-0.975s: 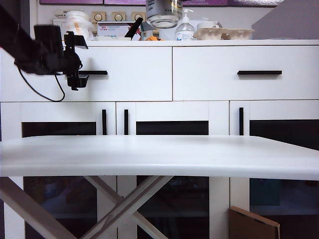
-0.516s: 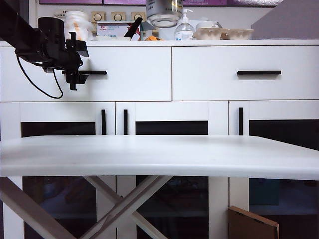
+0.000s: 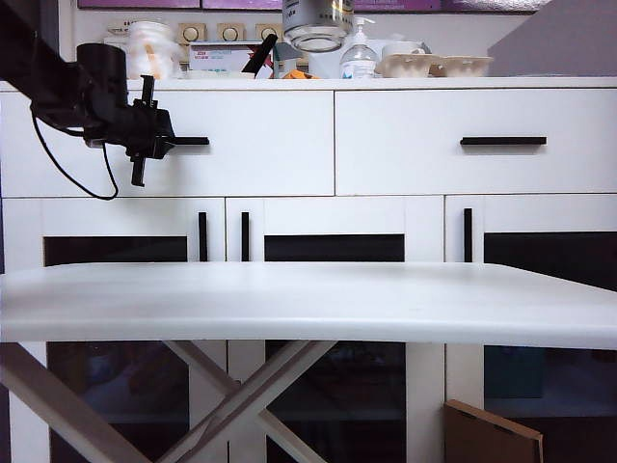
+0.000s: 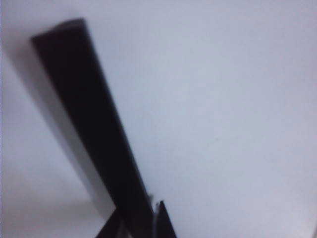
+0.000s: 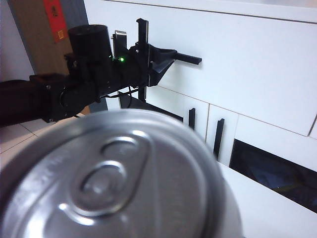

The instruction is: Pick up a can of beer from the white table, open the left drawer, place the beer inside the drawer, and finally close the drawer.

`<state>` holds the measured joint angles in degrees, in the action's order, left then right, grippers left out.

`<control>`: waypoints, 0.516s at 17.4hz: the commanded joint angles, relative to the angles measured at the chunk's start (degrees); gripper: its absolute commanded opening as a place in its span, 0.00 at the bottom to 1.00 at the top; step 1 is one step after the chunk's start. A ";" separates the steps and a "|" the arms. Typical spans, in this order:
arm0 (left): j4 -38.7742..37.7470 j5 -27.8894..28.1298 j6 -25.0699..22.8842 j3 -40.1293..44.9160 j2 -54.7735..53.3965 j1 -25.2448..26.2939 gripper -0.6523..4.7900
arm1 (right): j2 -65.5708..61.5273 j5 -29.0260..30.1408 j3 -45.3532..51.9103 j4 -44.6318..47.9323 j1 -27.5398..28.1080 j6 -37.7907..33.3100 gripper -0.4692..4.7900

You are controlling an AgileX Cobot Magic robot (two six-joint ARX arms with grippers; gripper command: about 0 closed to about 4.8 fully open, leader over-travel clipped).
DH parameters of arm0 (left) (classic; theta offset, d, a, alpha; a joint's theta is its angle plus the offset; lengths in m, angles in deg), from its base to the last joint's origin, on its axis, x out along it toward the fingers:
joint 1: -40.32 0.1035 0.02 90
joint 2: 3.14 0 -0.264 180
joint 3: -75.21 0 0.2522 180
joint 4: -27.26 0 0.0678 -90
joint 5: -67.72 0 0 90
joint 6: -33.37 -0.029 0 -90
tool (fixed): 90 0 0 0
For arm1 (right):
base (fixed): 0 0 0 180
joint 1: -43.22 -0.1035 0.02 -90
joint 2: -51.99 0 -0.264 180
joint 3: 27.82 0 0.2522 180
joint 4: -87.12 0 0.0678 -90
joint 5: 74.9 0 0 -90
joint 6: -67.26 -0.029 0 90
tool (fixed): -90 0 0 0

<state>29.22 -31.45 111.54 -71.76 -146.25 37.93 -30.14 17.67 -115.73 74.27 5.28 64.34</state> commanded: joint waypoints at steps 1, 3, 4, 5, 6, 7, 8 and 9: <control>15.67 -3.91 -4.22 2.51 1.42 -0.04 0.11 | 0.74 -0.11 -0.87 3.41 -0.07 0.20 0.17; 27.21 -3.43 -3.76 6.86 1.42 -0.04 0.11 | 0.79 -0.11 -0.87 3.39 -0.07 0.20 0.17; 32.24 -3.06 -3.52 9.01 1.44 -0.02 0.11 | 0.79 -0.11 -0.87 3.41 -0.02 0.20 0.17; 34.56 -3.45 -2.12 10.54 1.55 0.00 0.11 | 0.79 -0.11 -0.87 3.45 0.20 0.20 0.16; 35.60 -4.11 -1.55 11.89 1.73 0.02 0.11 | 0.79 -0.35 -0.87 3.41 0.20 0.22 0.17; 36.81 -4.63 -1.60 13.14 2.05 0.02 0.11 | 0.79 -0.37 -0.87 3.43 0.22 0.22 0.16; 38.77 -4.94 -1.57 14.78 2.47 0.02 0.11 | 0.81 -0.55 -0.87 3.41 0.22 0.22 0.17; 40.85 -5.03 -1.57 16.24 2.93 0.02 0.11 | 0.87 -0.55 -0.87 3.41 0.22 0.22 0.17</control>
<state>59.32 -33.18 111.47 -56.13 -145.83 38.12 -30.16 17.43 -115.73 74.25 5.55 64.34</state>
